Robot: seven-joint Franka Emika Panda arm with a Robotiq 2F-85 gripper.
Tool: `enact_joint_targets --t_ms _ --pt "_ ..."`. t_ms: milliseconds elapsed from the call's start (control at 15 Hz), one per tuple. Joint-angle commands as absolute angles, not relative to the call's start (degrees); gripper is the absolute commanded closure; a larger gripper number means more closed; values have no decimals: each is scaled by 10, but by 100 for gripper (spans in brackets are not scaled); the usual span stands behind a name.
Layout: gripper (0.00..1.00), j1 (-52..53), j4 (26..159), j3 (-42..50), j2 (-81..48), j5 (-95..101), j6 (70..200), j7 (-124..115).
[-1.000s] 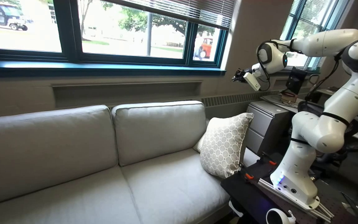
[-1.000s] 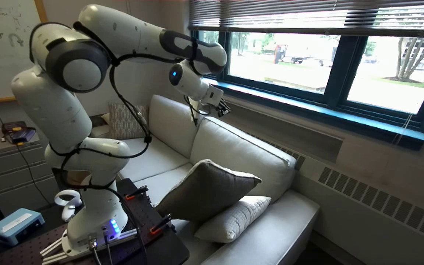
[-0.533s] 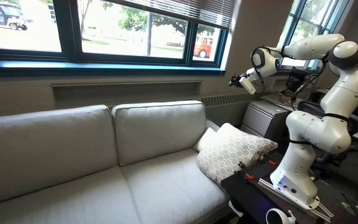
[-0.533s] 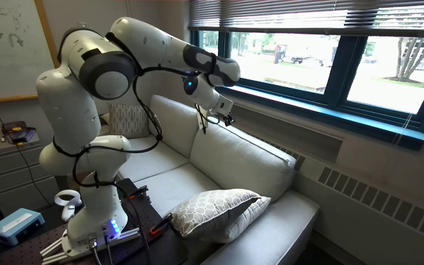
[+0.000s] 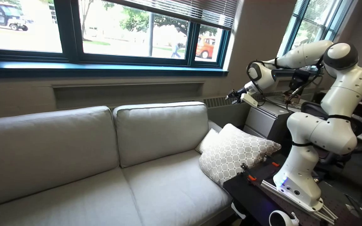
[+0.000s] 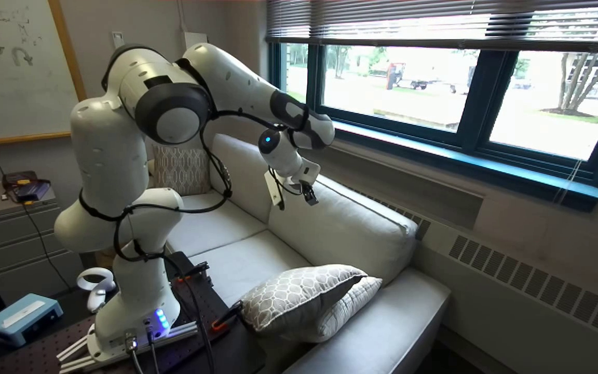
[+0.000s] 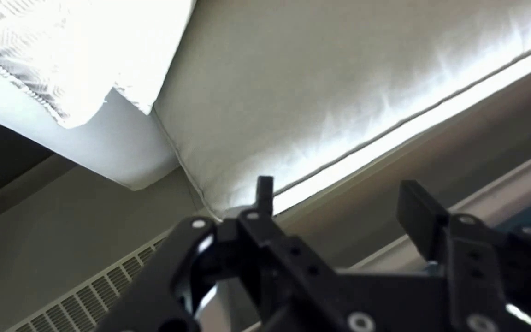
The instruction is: Stack the two pillows against each other.
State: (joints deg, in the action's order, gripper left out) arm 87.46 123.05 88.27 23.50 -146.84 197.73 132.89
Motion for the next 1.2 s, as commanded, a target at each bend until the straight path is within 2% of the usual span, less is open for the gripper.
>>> enact_joint_targets --t_ms 0,667,1133 --pt "1 904 1256 894 258 -1478 1988 1411" --pt "0 986 1332 934 226 -1489 1986 1472" --pt "0 989 1361 975 207 -1498 1985 1518"
